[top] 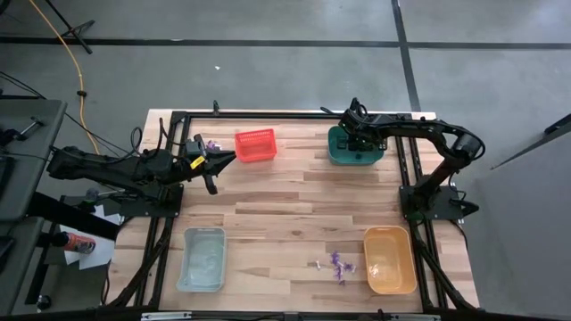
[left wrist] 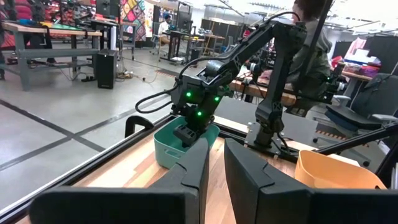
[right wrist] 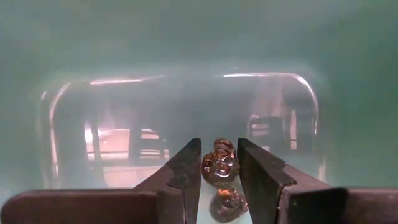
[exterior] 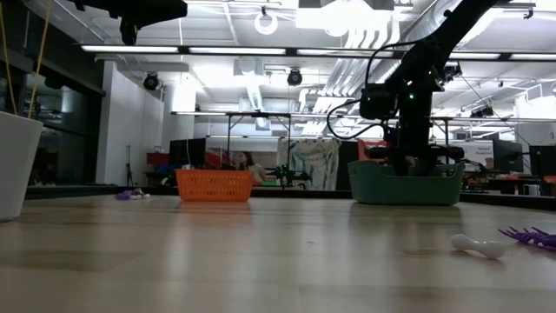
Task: Sort Halloween decoration
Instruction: Put the black skull toy into the green bin
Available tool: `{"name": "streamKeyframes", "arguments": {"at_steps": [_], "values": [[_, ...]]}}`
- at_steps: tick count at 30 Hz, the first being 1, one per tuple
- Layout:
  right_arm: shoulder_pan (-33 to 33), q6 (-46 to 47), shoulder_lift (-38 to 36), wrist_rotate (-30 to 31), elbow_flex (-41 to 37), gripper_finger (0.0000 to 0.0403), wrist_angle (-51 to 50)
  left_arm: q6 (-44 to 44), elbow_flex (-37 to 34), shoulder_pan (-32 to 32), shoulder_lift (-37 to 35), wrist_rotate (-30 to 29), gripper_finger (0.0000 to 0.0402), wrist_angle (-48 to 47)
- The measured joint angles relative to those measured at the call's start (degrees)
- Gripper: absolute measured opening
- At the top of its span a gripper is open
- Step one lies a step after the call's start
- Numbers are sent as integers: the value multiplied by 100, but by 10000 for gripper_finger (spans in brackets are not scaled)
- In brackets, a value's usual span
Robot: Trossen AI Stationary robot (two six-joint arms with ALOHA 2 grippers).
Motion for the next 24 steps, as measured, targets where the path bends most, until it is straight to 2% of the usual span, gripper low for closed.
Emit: {"name": "streamKeyframes", "arguments": {"at_steps": [11, 17, 24], "values": [[-36, -455, -384, -123, 12, 226, -78, -4, 0, 0, 0, 0, 42, 0], [0, -1264, -1367, -319, 184, 236, 206, 11, 0, 0, 0, -9, 42, -3], [536, -2163, -2986, -1523, 205, 236, 1290, 11, 0, 0, 0, -15, 42, -4]]}}
